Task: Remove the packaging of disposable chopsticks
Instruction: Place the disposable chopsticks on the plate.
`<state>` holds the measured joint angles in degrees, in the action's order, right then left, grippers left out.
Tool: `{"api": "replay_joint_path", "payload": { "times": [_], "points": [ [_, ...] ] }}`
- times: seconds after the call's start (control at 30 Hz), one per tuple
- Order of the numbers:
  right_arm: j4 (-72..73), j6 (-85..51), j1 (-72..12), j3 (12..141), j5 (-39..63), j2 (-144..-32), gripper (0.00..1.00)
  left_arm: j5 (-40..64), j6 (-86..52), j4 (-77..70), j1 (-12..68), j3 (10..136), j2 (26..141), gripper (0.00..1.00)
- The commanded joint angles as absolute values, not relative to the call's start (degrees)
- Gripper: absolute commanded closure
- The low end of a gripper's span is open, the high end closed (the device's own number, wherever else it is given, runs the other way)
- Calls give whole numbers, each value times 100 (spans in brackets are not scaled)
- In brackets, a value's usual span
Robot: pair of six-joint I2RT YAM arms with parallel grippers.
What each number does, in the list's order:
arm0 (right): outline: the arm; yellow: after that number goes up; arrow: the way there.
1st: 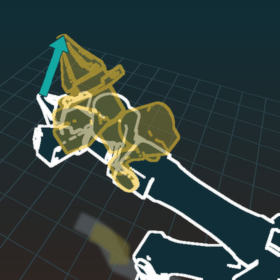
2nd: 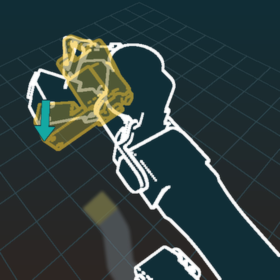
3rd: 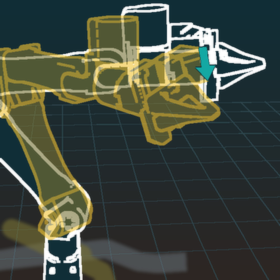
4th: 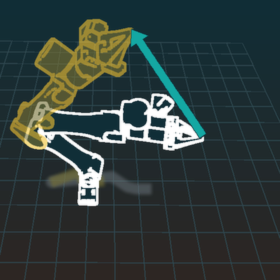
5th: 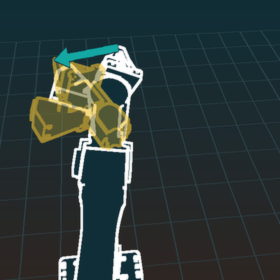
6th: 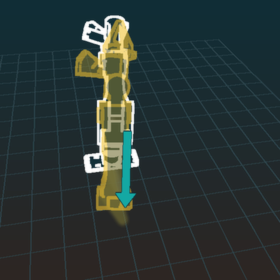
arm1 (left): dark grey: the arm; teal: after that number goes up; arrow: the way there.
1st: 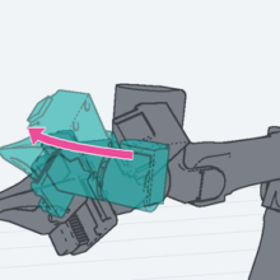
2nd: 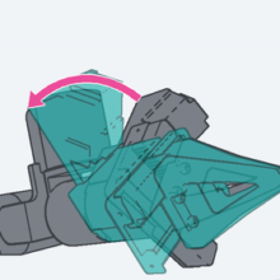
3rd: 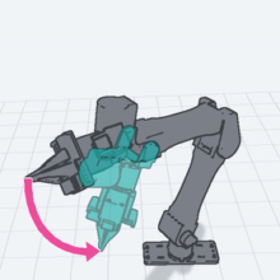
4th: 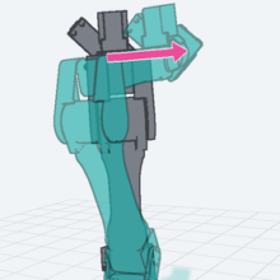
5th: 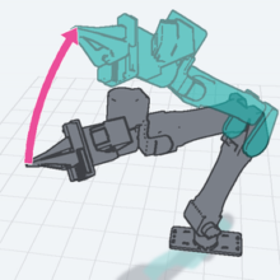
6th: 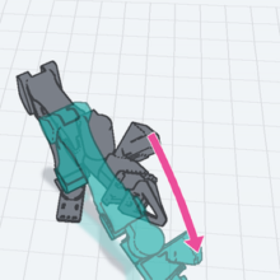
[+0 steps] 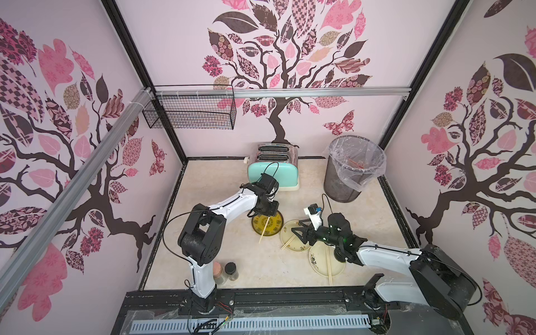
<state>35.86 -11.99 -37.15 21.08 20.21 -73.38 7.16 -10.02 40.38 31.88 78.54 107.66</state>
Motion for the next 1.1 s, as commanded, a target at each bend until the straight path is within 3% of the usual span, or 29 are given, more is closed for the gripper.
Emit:
{"api": "replay_joint_path", "payload": {
  "times": [0.0, 1.07],
  "points": [
    [3454, -1151, -3771, 2356, 2007, -7416, 35, 486, -870, 4159, 3191, 8024, 10996, 100],
    [3122, -923, -3993, 2613, 1892, -7706, 29, 70, -641, 4812, 3357, 8808, 11967, 100]
  ]
}}
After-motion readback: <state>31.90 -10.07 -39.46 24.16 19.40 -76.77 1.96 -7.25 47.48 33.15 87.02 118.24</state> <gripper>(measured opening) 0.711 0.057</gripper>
